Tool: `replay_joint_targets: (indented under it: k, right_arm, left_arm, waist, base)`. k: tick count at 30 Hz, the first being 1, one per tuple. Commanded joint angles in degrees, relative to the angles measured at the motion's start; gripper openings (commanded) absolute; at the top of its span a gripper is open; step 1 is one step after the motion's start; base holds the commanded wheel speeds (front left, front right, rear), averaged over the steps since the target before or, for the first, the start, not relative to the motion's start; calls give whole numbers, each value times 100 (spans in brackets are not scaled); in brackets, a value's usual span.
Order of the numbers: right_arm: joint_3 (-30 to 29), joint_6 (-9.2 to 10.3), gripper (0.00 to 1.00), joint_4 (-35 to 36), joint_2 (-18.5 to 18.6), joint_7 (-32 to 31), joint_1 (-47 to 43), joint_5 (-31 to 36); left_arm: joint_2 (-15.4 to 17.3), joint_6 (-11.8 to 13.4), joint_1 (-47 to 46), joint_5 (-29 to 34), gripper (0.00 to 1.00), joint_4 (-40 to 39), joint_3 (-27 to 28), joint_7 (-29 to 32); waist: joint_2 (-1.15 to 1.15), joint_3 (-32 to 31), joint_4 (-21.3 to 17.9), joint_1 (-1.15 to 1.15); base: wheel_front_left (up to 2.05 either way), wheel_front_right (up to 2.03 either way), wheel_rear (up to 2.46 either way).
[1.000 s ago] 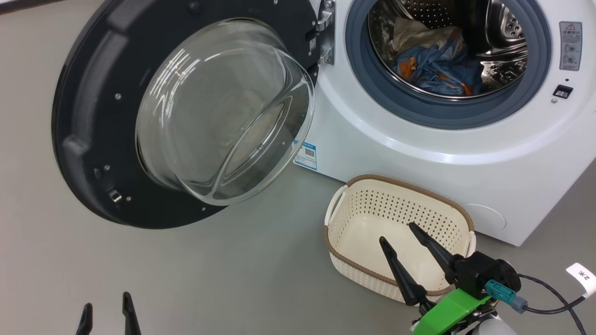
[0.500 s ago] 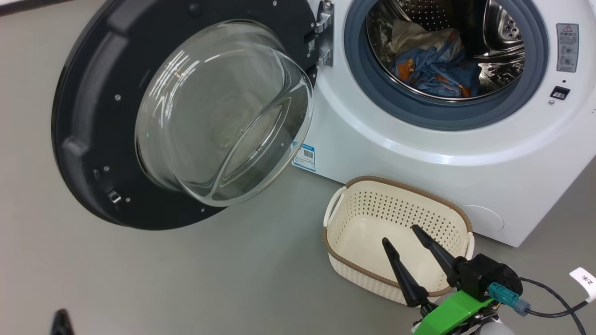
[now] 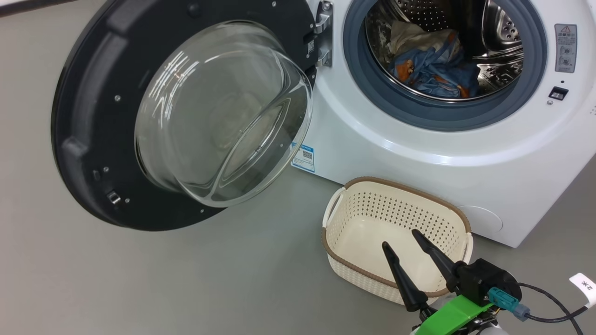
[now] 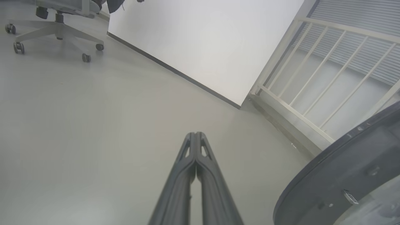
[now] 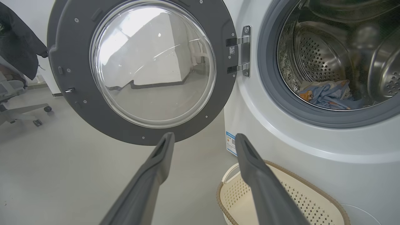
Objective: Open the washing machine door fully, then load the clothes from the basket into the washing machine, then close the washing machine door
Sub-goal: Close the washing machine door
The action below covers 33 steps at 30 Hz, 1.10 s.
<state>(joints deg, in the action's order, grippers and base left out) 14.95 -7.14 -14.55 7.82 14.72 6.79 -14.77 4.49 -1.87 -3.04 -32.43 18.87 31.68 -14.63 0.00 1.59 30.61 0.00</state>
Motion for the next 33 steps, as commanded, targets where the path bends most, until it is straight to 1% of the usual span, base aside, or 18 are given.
replay_joint_targets:
  k: [1,4,7,9,14,19,24,30,33]
  right_arm:
    - [113,-35,100,150,-10,28,22,-5]
    - [46,-35,100,174,-31,28,-32,-6]
    - [8,-35,100,200,-55,28,-118,9]
    - [-25,-35,100,216,-73,28,-173,19]
    - [-108,-35,100,273,-111,28,-307,50]
    - [-186,-35,100,319,-130,28,-420,97]
    - [-279,-35,100,370,-125,28,-457,153]
    - [-434,-35,100,446,-124,28,-497,245]
    - [-448,-35,100,480,-115,28,-470,302]
  left_arm:
    - [444,-85,-346,-26,0,59,271,-37]
    - [803,-232,-684,-243,0,553,411,-33]
    - [990,-406,-1135,-834,0,940,598,140]
    - [1148,-457,-1391,-1133,0,1163,697,263]
    - [1541,-525,-1865,-1503,0,1564,663,539]
    - [1789,-549,-2340,-1966,0,1924,666,910]
    - [2018,-556,-2764,-2255,0,2270,609,1198]
    - [2128,-560,-3297,-2602,0,2536,467,1409]
    - [2234,-560,-3417,-2764,0,2604,417,1494]
  waist:
    - [0,-17,-15,0]
    - [0,-41,-33,0]
    - [0,-53,-37,0]
    - [0,-56,-39,0]
    - [0,-48,-37,0]
    - [0,13,-26,0]
    - [0,130,-19,0]
    - [0,341,-4,0]
    - [0,508,-93,0]
  base:
    - [0,0,0]
    - [0,0,0]
    - [0,0,0]
    - [0,0,0]
    - [0,0,0]
    - [0,0,0]
    - [0,0,0]
    - [0,0,0]
    - [0,0,0]
